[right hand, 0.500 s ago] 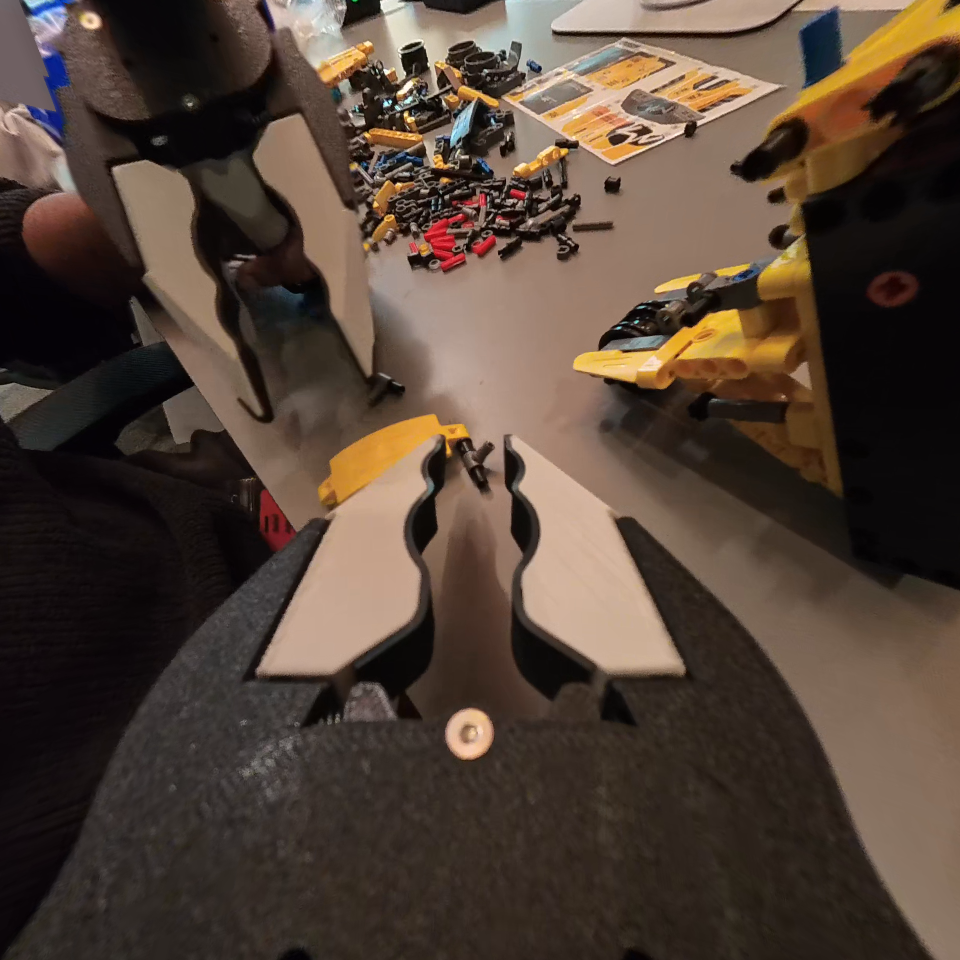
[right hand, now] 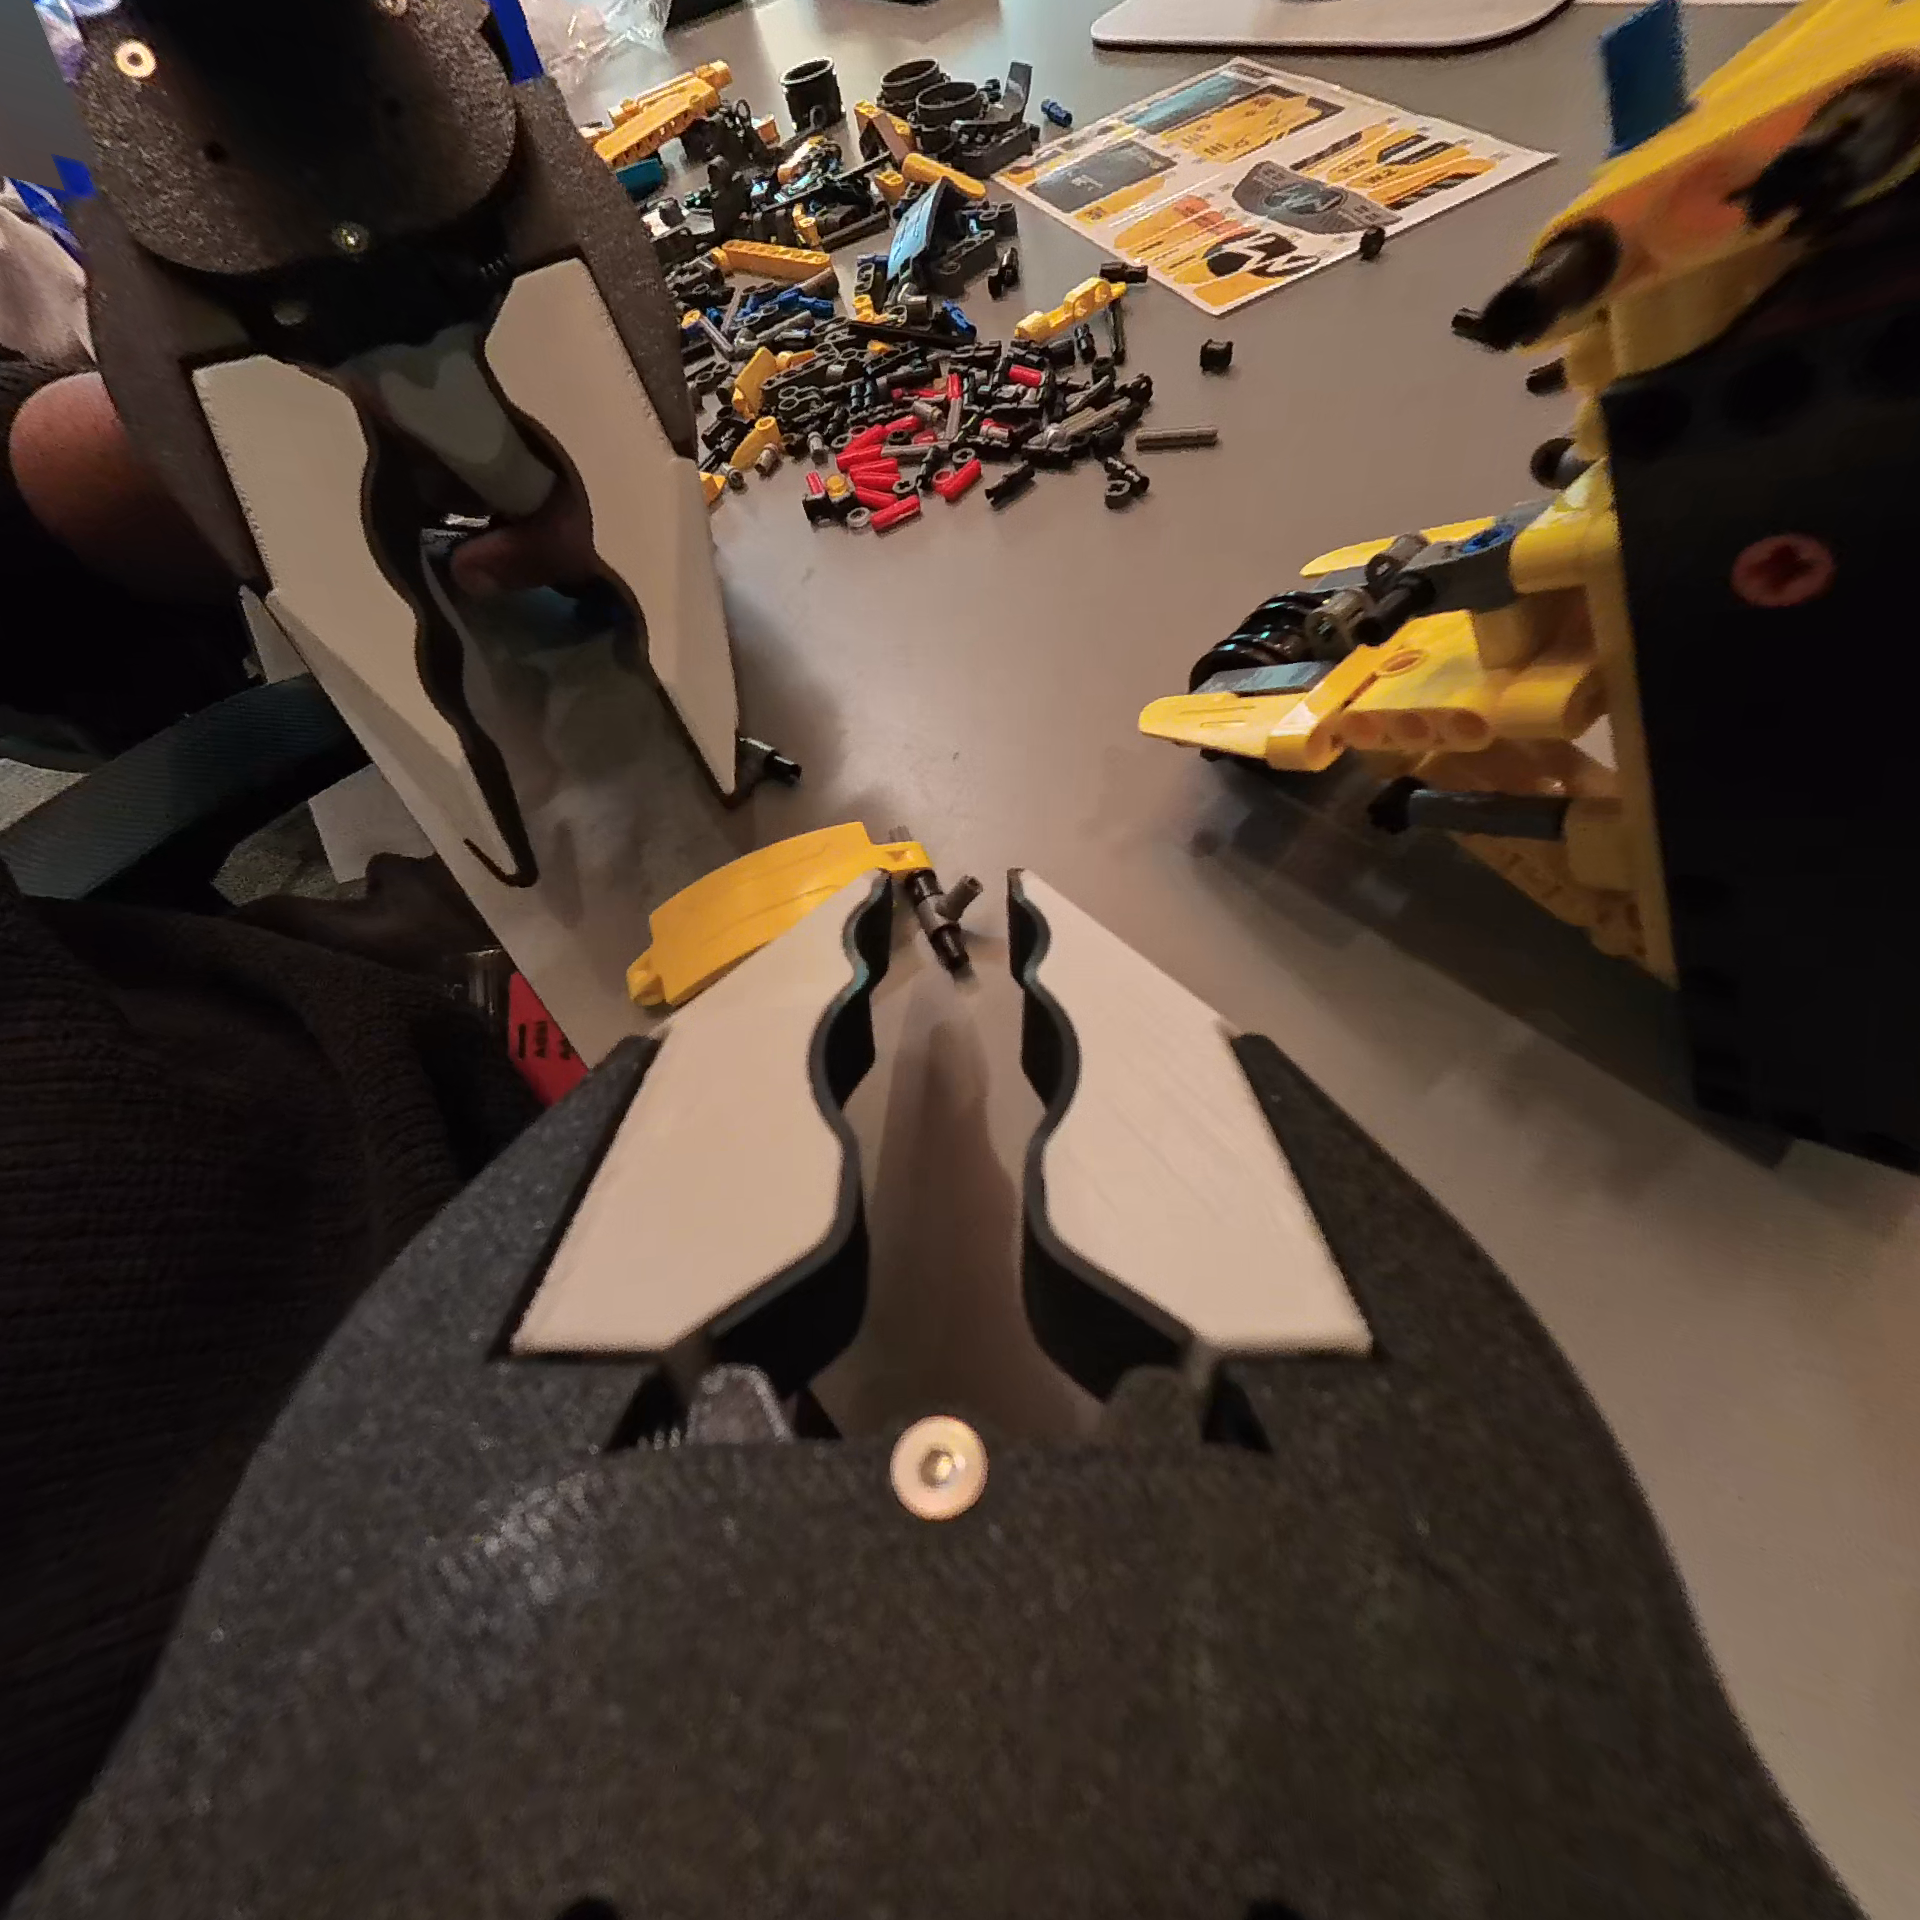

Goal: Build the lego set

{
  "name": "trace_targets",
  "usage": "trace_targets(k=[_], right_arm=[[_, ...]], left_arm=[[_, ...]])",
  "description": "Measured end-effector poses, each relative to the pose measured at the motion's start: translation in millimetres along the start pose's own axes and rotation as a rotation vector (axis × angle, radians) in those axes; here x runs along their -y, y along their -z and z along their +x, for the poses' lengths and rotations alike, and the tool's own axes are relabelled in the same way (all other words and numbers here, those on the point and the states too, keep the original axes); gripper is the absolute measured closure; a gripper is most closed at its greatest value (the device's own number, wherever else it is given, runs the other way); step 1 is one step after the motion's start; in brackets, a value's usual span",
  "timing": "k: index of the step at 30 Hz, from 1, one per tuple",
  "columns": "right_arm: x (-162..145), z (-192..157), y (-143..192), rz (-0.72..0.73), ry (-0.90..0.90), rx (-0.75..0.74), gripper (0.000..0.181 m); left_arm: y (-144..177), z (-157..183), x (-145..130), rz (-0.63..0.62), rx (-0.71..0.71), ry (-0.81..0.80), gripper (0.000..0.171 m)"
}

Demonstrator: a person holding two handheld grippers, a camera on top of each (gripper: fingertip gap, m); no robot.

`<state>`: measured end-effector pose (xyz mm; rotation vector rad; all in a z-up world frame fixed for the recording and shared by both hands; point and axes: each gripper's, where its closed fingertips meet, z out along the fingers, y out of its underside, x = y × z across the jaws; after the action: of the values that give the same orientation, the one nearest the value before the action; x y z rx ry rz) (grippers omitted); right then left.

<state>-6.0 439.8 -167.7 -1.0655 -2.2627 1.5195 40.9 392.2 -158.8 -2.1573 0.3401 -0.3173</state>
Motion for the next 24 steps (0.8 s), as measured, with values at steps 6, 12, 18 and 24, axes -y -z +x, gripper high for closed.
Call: trace_targets(k=[6,12,18,24], right_arm=[[1,1,0,0.004,-0.006,0.0,0.161],[2,-1,1,0.016,-0.023,0.027,0.161],[4,-3,2,0.033,-0.039,0.059,0.161],[8,-8,8,0.074,-0.005,0.094,0.159]], left_arm=[[-1,2,2,0.004,0.01,-0.023,0.132],[-3,2,14,0.059,0.002,0.03,0.132],[-2,-5,12,0.053,0.031,0.049,0.132],[0,-11,8,0.042,0.053,0.066,0.132]])
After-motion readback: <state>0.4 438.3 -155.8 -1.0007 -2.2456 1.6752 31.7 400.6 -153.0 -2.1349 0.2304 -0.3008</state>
